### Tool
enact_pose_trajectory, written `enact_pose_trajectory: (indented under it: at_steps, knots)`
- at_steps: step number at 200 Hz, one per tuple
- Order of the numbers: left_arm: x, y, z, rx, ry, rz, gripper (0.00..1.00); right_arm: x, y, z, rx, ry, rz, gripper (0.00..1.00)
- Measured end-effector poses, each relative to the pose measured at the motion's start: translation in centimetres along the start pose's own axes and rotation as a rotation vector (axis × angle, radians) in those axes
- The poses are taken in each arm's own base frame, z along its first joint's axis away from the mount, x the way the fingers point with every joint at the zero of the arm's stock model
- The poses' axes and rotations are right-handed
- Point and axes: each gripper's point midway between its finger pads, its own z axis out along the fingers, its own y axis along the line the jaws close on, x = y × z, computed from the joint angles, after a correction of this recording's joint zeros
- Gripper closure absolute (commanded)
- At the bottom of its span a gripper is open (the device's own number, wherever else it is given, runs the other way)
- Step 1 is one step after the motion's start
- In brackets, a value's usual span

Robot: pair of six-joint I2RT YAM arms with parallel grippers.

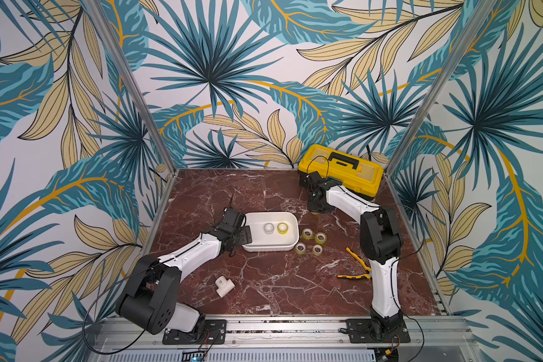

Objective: Put the transparent tape into the storage box
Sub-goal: Pick up the tape at the center of the board, then place the tape in the storage box.

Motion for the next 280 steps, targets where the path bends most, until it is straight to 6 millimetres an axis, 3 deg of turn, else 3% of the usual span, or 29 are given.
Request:
enact_pose_trajectory:
  at_steps: [47,86,104,128,172,226,280]
  knots:
    - [-0.2,-0.3,0.0,0.009,-0.007,-0.003,0.19,-1.3,7.1,-6.6,-0.157,-0.095,-0.127,1.0]
    - [-0.1,-0.4,0.0,0.013,-0.008,-0.008,0.22,-0.5,12.7,-11.6,-0.293,-0.132,-0.23,1.0]
    - [-0.1,-0.6,0.0,0.017,-0.011,-0.009,0.24,-0.1,15.3,-12.8,-0.354,-0.136,-0.269,1.0]
    - [-0.1,-0.8,0.0,0.025,-0.012,-0.007,0.27,1.5,18.6,-12.0,-0.409,-0.1,-0.318,1.0]
    - [0.0,-1.1,0.0,0.034,-0.011,-0.007,0.33,6.5,22.7,-7.7,-0.445,0.025,-0.405,1.0]
    - [0.0,-1.3,0.0,0.039,-0.01,-0.005,0.34,10.0,24.1,-8.1,-0.467,0.09,-0.471,1.0]
    - [0.3,-1.2,0.1,0.038,-0.006,-0.004,0.34,10.1,23.9,-7.9,-0.43,0.072,-0.486,1.0]
